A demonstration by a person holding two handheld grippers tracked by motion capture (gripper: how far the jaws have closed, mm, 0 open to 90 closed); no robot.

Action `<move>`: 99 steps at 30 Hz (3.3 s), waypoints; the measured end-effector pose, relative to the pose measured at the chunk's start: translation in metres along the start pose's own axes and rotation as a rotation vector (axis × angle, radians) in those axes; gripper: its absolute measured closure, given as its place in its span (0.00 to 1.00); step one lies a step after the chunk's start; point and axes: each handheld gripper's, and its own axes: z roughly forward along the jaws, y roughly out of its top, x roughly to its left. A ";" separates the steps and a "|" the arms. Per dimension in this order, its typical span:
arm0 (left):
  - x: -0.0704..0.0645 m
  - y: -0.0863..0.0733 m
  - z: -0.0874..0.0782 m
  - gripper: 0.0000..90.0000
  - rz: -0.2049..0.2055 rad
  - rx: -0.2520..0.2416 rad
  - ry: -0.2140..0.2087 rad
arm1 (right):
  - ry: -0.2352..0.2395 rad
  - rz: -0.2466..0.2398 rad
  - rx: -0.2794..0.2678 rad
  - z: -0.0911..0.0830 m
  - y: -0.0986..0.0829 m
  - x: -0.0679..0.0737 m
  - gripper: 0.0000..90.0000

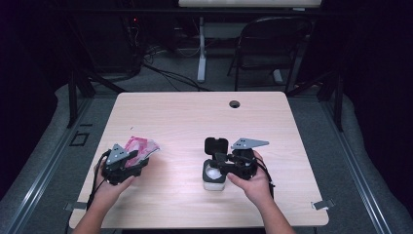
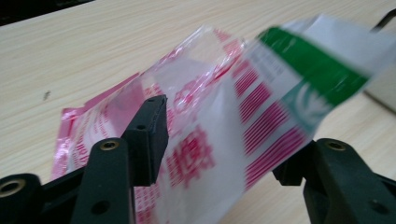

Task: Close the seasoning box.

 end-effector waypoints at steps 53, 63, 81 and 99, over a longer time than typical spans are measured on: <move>-0.032 0.002 -0.007 0.29 -0.003 0.001 -0.115 | -0.184 0.103 0.000 -0.017 0.023 -0.029 0.61; -0.031 0.001 -0.007 0.30 -0.009 0.002 -0.113 | -0.192 0.104 0.017 -0.007 0.031 -0.034 0.61; -0.030 0.001 -0.006 0.32 -0.008 0.010 -0.107 | -0.196 0.082 0.025 0.000 0.035 -0.027 0.65; -0.032 0.000 -0.005 0.33 -0.002 0.017 -0.109 | -0.188 0.079 0.036 0.007 0.038 -0.030 0.66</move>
